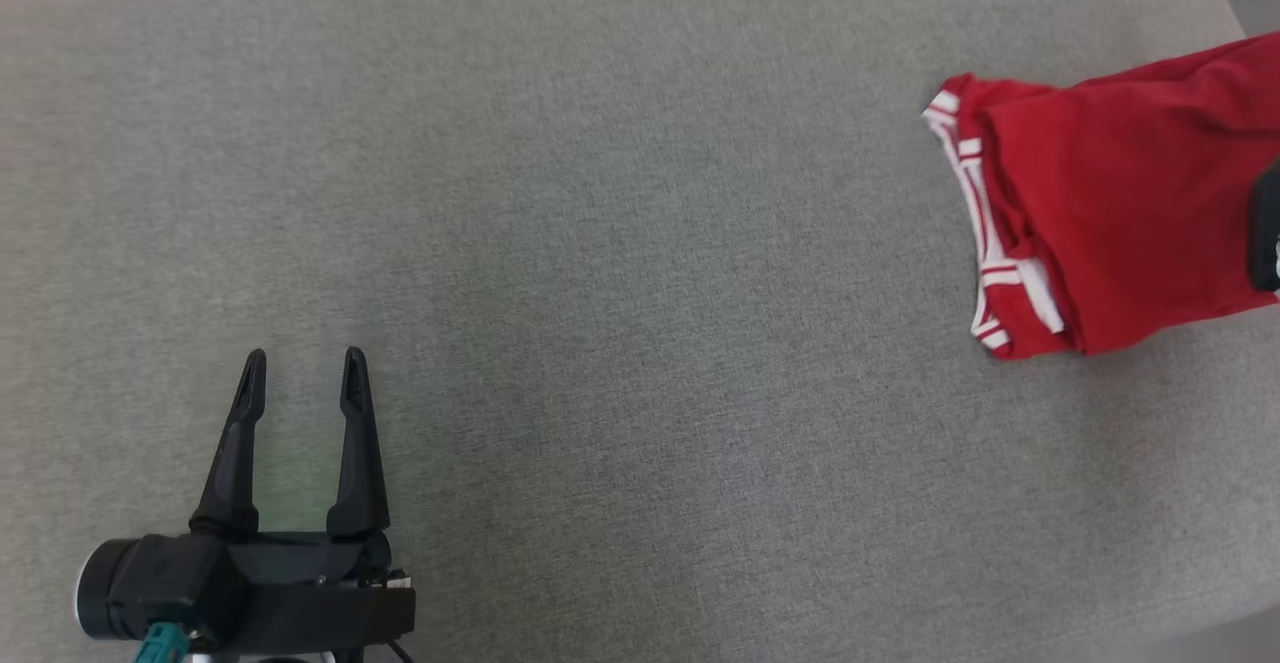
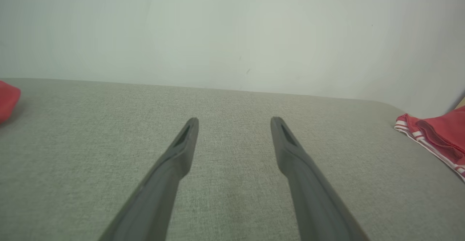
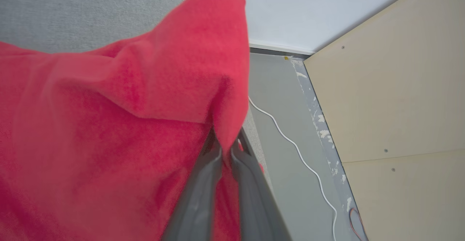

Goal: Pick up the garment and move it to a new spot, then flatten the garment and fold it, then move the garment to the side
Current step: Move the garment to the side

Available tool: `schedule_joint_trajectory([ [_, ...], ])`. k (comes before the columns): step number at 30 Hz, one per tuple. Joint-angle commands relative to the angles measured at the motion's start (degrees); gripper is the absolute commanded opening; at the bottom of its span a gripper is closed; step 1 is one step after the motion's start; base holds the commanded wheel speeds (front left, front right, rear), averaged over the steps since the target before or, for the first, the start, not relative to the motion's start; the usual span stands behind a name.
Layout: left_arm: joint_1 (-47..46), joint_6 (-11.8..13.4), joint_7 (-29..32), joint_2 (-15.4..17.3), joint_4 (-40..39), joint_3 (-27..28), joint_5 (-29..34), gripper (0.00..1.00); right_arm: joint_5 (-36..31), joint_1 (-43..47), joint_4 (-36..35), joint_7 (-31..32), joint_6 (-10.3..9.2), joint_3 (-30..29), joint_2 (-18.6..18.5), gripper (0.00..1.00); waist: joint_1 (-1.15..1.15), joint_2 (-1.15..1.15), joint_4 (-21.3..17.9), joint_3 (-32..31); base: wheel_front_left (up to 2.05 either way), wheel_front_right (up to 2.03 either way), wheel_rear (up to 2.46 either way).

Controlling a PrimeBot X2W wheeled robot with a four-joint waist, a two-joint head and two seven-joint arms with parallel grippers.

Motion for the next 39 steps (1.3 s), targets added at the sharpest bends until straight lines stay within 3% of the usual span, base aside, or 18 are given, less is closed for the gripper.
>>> schedule_joint_trajectory([
  [1, -0.82, -0.09, -0.15, 0.05, -0.33, 0.17, 0.18, 1.00, -0.88, -0.60, 0.26, -0.99, -0.11, -0.74, -0.36, 0.00, -0.01, -0.01, -1.73, 2.68, 0.00, 0.00, 0.00],
  [9, -1.01, -0.75, -0.15, 0.06, -0.26, 0.59, 1.09, 1.00, -5.11, -1.49, 1.57, -6.37, -0.11, -5.07, -1.11, 0.00, -0.01, -0.01, -1.40, 4.42, 0.00, 0.00, 0.00],
  [15, -0.52, -1.19, -0.15, 0.05, 0.13, 0.93, 1.70, 1.00, -8.25, -1.99, 0.98, -11.73, -0.11, -6.86, 0.47, 0.00, -0.01, -0.01, -2.21, 5.20, 0.00, 0.00, 0.00],
  [16, -0.63, -1.25, -0.15, 0.06, 0.18, 0.87, 1.62, 1.00, -8.80, -1.97, 1.02, -12.36, -0.11, -6.90, 0.56, 0.93, -0.01, -0.01, -2.26, 5.20, 0.00, 0.00, 0.00],
  [17, -0.76, -1.29, -0.16, 0.06, 0.24, 0.77, 1.57, 1.00, -9.09, -2.13, 0.92, -13.09, -0.11, -7.43, 0.69, 1.00, -0.01, -0.01, -2.31, 5.18, 0.00, 0.00, 0.00],
  [25, 0.35, -1.01, -0.16, 0.05, 1.53, -0.01, 0.05, 1.00, -8.81, -1.63, 2.99, -21.15, -0.11, -7.59, 2.86, 1.00, -0.01, -0.01, -1.12, 0.79, 0.00, 0.00, 0.00],
  [32, 5.17, 1.07, -0.16, 0.04, 2.98, 0.44, -0.75, 1.00, 0.49, 5.36, 6.47, -31.37, -0.11, -2.29, 4.88, 1.00, -0.01, -0.01, 1.96, -8.98, 0.00, 0.00, 0.00],
  [39, 9.47, 2.76, -0.16, 0.01, 3.66, 0.93, -1.10, 1.00, 7.35, 14.25, 0.92, -36.79, -0.12, 2.10, 8.89, 1.00, -0.01, -0.01, 3.54, -14.87, 0.00, 0.00, 0.00],
])
